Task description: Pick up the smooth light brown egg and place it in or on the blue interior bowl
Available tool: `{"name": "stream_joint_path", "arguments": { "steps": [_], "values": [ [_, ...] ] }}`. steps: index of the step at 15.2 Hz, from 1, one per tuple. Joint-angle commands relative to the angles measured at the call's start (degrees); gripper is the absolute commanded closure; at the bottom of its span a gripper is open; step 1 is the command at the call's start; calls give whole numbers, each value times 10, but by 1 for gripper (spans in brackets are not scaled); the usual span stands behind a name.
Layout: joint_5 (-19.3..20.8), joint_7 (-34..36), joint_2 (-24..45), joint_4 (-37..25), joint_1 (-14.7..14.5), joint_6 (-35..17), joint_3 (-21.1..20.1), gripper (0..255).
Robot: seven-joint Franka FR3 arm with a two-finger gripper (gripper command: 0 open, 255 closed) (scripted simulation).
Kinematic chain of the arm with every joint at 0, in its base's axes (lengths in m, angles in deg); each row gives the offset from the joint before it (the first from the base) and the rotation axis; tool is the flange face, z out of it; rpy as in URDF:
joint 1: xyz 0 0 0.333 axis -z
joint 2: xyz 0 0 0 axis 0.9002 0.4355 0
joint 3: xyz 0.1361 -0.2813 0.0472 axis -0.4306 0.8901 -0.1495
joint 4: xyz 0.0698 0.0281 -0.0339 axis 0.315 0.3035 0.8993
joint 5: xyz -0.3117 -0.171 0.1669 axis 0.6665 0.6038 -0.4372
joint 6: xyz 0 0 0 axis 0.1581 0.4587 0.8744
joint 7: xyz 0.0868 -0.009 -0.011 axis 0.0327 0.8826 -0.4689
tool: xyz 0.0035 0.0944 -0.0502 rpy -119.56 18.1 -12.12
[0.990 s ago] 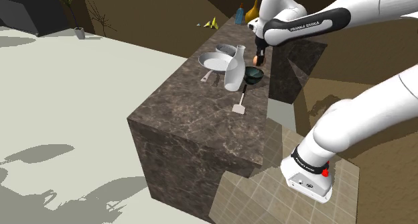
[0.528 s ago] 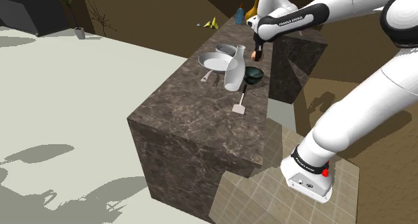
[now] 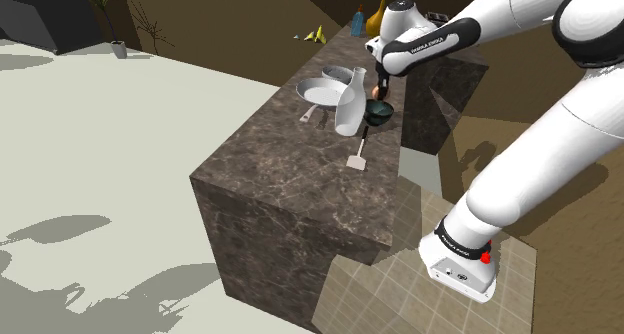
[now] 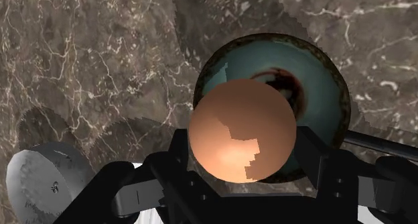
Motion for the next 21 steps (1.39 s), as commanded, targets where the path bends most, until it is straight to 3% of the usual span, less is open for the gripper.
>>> {"name": "stream_joint_path", "arguments": {
  "steps": [1,11,12,17,21],
  "values": [
    [4,7,7,8,1,-15,1,255],
    [11,17,20,18,3,-37,2,255],
    [11,16,20,18,3,-37,2,0],
    [11,16,20,18,3,-37,2,0],
    [1,12,-35,5,-9,37,-15,0]
  ]
}}
